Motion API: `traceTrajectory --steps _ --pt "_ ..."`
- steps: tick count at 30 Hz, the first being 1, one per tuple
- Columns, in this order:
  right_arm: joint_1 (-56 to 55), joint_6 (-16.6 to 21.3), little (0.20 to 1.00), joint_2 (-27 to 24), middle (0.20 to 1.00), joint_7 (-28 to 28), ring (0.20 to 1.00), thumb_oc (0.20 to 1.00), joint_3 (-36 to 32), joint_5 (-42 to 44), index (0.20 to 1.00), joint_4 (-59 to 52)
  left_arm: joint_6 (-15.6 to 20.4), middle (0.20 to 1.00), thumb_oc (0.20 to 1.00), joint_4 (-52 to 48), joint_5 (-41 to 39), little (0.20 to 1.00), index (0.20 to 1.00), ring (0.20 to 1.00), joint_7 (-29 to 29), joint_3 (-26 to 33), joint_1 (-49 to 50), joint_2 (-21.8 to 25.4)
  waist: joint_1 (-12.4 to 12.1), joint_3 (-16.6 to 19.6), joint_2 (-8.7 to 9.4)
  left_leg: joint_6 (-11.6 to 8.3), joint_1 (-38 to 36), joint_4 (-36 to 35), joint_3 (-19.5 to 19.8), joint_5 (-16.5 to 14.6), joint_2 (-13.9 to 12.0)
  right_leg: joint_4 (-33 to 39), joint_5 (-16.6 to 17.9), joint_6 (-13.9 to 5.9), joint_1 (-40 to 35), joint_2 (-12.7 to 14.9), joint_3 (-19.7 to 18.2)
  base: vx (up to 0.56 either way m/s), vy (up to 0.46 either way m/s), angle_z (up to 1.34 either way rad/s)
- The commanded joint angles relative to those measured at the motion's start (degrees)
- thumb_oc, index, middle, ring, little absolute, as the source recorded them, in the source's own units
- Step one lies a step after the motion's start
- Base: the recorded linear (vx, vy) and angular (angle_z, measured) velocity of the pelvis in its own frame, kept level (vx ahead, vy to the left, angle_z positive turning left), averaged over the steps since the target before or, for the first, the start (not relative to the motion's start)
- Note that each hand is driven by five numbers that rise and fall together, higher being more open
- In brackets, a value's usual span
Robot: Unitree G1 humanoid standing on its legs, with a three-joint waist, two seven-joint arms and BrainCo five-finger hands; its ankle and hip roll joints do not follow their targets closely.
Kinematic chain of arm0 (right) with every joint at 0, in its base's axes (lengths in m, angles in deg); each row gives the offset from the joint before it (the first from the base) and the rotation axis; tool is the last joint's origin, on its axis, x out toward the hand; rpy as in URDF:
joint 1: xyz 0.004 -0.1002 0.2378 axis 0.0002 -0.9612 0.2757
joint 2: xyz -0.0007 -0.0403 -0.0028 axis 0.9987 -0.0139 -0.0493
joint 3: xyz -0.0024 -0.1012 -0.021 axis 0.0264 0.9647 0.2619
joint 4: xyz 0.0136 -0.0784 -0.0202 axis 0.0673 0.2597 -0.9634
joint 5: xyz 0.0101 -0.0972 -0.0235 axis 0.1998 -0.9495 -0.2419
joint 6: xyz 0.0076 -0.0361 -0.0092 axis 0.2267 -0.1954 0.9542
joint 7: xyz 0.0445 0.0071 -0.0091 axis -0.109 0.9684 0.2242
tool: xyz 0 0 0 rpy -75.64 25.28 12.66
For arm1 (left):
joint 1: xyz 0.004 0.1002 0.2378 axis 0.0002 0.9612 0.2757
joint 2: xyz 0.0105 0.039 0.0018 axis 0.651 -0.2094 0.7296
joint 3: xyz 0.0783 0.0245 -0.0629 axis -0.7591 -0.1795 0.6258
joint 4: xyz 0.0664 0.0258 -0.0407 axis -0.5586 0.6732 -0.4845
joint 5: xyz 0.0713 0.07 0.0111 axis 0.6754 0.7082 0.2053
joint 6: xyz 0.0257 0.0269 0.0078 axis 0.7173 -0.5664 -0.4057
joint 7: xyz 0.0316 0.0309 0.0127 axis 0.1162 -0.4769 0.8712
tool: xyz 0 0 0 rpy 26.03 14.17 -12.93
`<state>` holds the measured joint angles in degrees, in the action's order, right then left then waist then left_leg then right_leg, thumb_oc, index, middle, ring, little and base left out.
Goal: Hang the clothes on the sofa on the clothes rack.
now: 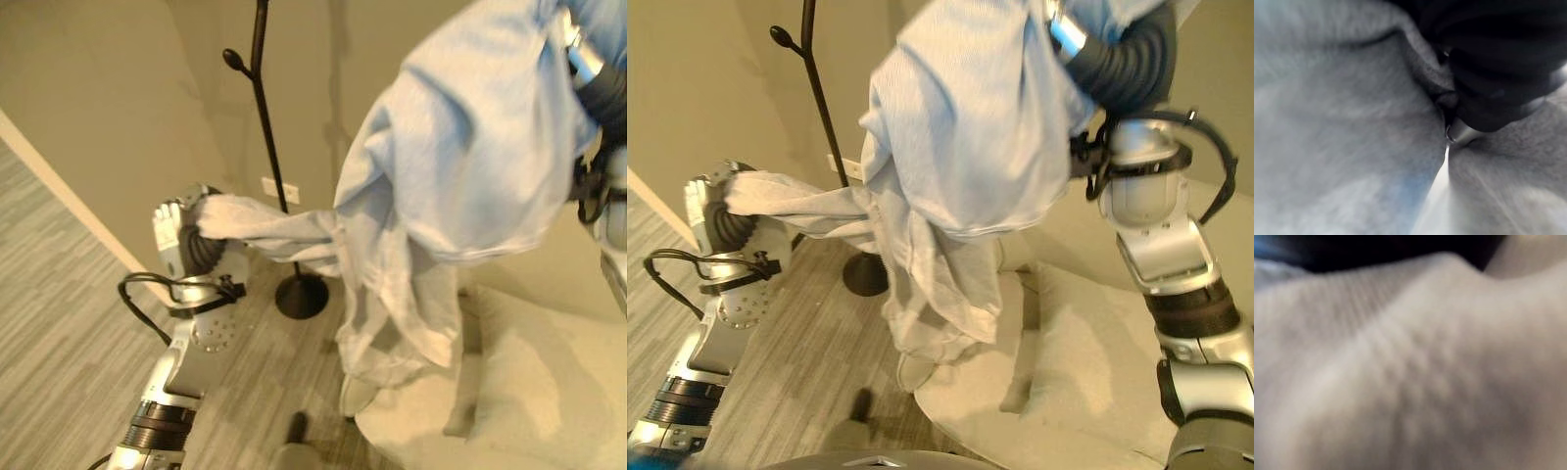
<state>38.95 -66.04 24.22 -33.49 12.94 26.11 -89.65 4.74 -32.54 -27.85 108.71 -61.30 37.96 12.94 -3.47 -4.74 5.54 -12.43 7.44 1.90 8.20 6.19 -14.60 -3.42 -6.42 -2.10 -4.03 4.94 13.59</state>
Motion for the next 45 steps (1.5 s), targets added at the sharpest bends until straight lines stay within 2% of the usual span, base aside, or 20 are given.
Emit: traceTrajectory --steps 1,3,4,5,6,7,8,10,11,13,18,20,21,23,25,35,36,40,42,45 --pt "1.5 0.9 0.200 -2.8 0.200 -2.6 0.200 0.200 -3.7 -1.2 0.200 0.2 1.6 0.200 0.200 2.0 5.1 0.200 0.200 0.200 1.8 -3.9 -4.5 -1.7 2.3 6.7 -2.70 0.10 -3.3 -6.9 -1.4 4.2 -4.4 0.6 1.5 -6.73 2.2 3.1 -2.4 0.06 0.483 0.02" --pt "-3.0 1.1 0.200 -2.1 0.200 -2.5 0.200 0.200 -6.4 -1.8 0.200 -1.8 1.8 0.200 0.200 2.4 6.2 0.200 0.200 0.200 1.6 -5.0 -4.6 -2.2 2.6 6.8 -3.15 -0.32 -3.6 -6.7 -1.5 2.5 -4.2 1.7 2.9 -8.21 1.3 4.5 -2.8 0.07 0.386 -0.01" --pt "-5.3 1.1 0.200 -1.7 0.200 -2.9 0.200 0.200 -7.9 -2.5 0.200 -2.3 1.8 0.200 0.200 2.7 6.7 0.200 0.200 0.200 0.7 -6.3 -4.9 -2.4 2.6 7.0 -3.01 -0.36 -3.6 -6.3 -2.1 0.6 -3.7 2.5 3.7 -8.92 0.5 5.5 -2.7 0.03 0.465 0.27" --pt "-9.7 0.4 0.200 0.0 0.200 -2.9 0.200 0.200 -9.6 -4.4 0.200 -3.5 2.7 0.200 0.200 3.0 7.5 0.200 0.200 0.200 0.1 -8.0 -5.4 -2.6 2.8 6.8 -2.74 0.70 -2.8 -3.2 -3.1 -3.5 -1.7 3.7 6.6 -10.18 -0.4 9.1 -2.3 0.06 0.463 0.29" --pt "-10.0 0.3 0.200 0.2 0.200 -2.9 0.200 0.200 -9.9 -4.4 0.200 -3.7 2.7 0.200 0.200 3.0 7.6 0.200 0.200 0.200 0.1 -8.2 -5.4 -2.5 2.7 7.0 -2.47 0.79 -2.8 -2.7 -3.2 -4.3 -1.5 3.9 6.4 -10.39 -0.7 9.3 -2.4 0.04 0.495 0.15" --pt "-11.5 0.1 0.200 1.3 0.200 -3.0 0.200 0.200 -10.4 -5.7 0.200 -4.6 2.7 0.200 0.200 2.8 8.2 0.200 0.200 0.200 0.1 -8.4 -5.5 -2.2 2.6 6.8 -1.83 1.68 -2.2 -0.3 -3.9 -6.6 0.0 4.1 8.5 -11.24 -0.7 11.6 -2.3 0.00 0.417 0.33" --pt "-13.1 -1.0 0.200 4.0 0.200 -3.2 0.200 0.200 -11.1 -8.1 0.200 -6.2 2.8 0.200 0.200 1.5 8.8 0.200 0.200 0.200 -0.4 -7.8 -5.3 -1.0 2.6 6.3 -0.47 3.74 -1.0 2.8 -4.8 -9.0 2.9 3.4 14.1 -11.81 0.7 15.3 -2.7 -0.05 0.514 0.25" --pt "-13.5 -1.3 0.200 5.0 0.200 -3.3 0.200 0.200 -11.1 -9.0 0.200 -6.8 2.9 0.200 0.200 0.4 8.8 0.200 0.200 0.200 -0.4 -7.4 -5.1 0.0 2.5 6.5 0.41 4.68 -0.4 4.2 -5.7 -10.5 4.2 3.2 15.8 -12.17 1.7 16.8 -3.3 -0.05 0.316 0.07" --pt "-12.5 -1.7 0.200 6.4 0.200 -4.2 0.200 0.200 -9.6 -9.5 0.200 -6.8 2.9 0.200 0.200 -0.4 9.1 0.200 0.200 0.200 0.7 -7.3 -5.5 1.4 2.3 5.1 0.65 5.64 0.1 5.6 -6.7 -10.7 5.6 2.1 21.5 -12.15 4.0 19.0 -2.3 -0.05 0.197 -0.08" --pt "-11.1 -1.7 0.200 7.5 0.200 -4.3 0.200 0.200 -8.1 -9.6 0.200 -7.0 2.6 0.200 0.200 -0.5 9.3 0.200 0.200 0.200 1.1 -7.0 -5.4 1.9 2.1 4.9 0.75 6.74 0.4 6.8 -8.1 -12.0 6.3 2.5 22.0 -12.24 5.0 19.8 -1.8 -0.06 0.344 -0.22" --pt "-14.6 -1.0 0.200 7.2 0.200 -2.2 0.200 0.200 -9.2 -10.5 0.200 -9.4 2.6 0.200 0.200 -1.3 9.9 0.200 0.200 0.200 -1.1 -5.3 -1.6 1.7 2.9 5.6 1.31 10.25 -1.8 4.7 -10.7 -12.2 11.5 -2.6 6.4 -7.00 6.5 7.0 -5.1 0.01 0.378 -0.28" --pt "-15.0 -0.9 0.200 6.6 0.200 -1.7 0.200 0.200 -9.2 -10.1 0.200 -9.3 2.6 0.200 0.200 -1.6 9.8 0.200 0.200 0.200 -1.7 -5.0 -1.0 1.7 2.6 5.7 1.80 10.57 -2.4 3.7 -11.6 -11.5 12.5 -3.3 5.3 -6.07 6.7 4.9 -4.3 -0.02 0.181 -0.22" --pt "-15.5 -0.6 0.200 6.0 0.200 -1.1 0.200 0.200 -8.8 -9.6 0.200 -8.7 2.5 0.200 0.200 -0.9 9.4 0.200 0.200 0.200 -2.5 -4.7 -0.6 1.6 2.3 5.8 2.80 10.96 -3.4 2.2 -12.6 -10.8 14.1 -3.5 3.4 -5.15 6.9 1.0 -2.9 -0.02 0.102 -0.45" --pt "-16.3 -0.3 0.200 5.6 0.200 -0.9 0.200 0.200 -8.8 -9.5 0.200 -8.4 2.4 0.200 0.200 -0.5 9.0 0.200 0.200 0.200 -3.1 -4.7 -0.4 1.3 2.4 5.8 3.48 10.90 -4.4 1.1 -13.0 -10.4 14.8 -3.4 2.8 -4.23 7.1 -1.2 -3.2 0.05 0.111 -0.30" --pt "-18.5 0.1 0.200 5.0 0.200 -0.6 0.200 0.200 -10.0 -9.3 0.200 -8.5 2.6 0.200 0.200 0.9 8.4 0.200 0.200 0.200 -3.8 -5.7 -1.9 -0.2 3.6 5.2 4.84 11.23 -6.1 0.1 -12.5 -10.8 16.4 -3.3 3.0 -3.35 9.1 -6.3 -7.5 0.10 0.088 -0.05" --pt "-19.6 0.4 0.200 5.1 0.200 -0.1 0.200 0.200 -10.3 -8.6 0.200 -7.8 3.0 0.200 0.200 2.3 8.6 0.200 0.200 0.200 -6.0 -9.5 -5.0 -2.2 3.7 5.7 5.78 11.55 -8.4 5.3 -10.2 -16.3 16.7 0.3 5.5 -2.62 5.7 -6.5 -7.0 0.15 -0.045 0.22" --pt "-17.0 0.2 0.200 4.6 0.200 0.0 0.200 0.200 -8.0 -7.9 0.200 -6.5 2.9 0.200 0.200 3.0 7.6 0.200 0.200 0.200 -5.3 -9.5 -6.8 -3.2 3.2 4.4 5.81 10.81 -4.5 17.1 -11.9 -17.5 14.9 1.7 5.6 -2.26 3.4 -6.3 -7.1 0.08 -0.090 0.11" --pt "-13.7 -0.4 0.200 3.2 0.200 0.0 0.200 0.200 -5.6 -8.3 0.200 -5.1 2.5 0.200 0.200 3.7 7.6 0.200 0.200 0.200 -4.8 -9.4 -7.9 -3.9 2.3 3.1 4.90 11.11 1.5 29.2 -12.2 -13.5 12.8 2.1 4.9 -0.70 1.5 -7.1 -8.1 0.03 -0.034 -0.01" --pt "-13.0 -0.8 0.200 2.3 0.200 0.3 0.200 0.200 -4.7 -8.9 0.200 -4.9 2.2 0.200 0.200 4.1 7.3 0.200 0.200 0.200 -4.2 -9.5 -9.5 -4.4 1.9 3.2 4.65 12.32 4.7 28.5 -11.7 -12.5 11.5 2.0 3.8 -0.23 0.4 -7.2 -9.0 0.10 0.005 -0.08" --pt "-11.8 -0.6 0.200 1.0 0.200 0.6 0.200 0.200 -4.2 -8.7 0.200 -4.6 2.0 0.200 0.200 4.5 7.4 0.200 0.200 0.200 -4.2 -11.1 -11.9 -5.1 1.5 4.0 4.49 12.04 4.6 20.5 -9.2 -13.7 12.6 1.5 2.4 -0.46 0.1 -7.1 -10.0 0.13 0.083 -0.12"
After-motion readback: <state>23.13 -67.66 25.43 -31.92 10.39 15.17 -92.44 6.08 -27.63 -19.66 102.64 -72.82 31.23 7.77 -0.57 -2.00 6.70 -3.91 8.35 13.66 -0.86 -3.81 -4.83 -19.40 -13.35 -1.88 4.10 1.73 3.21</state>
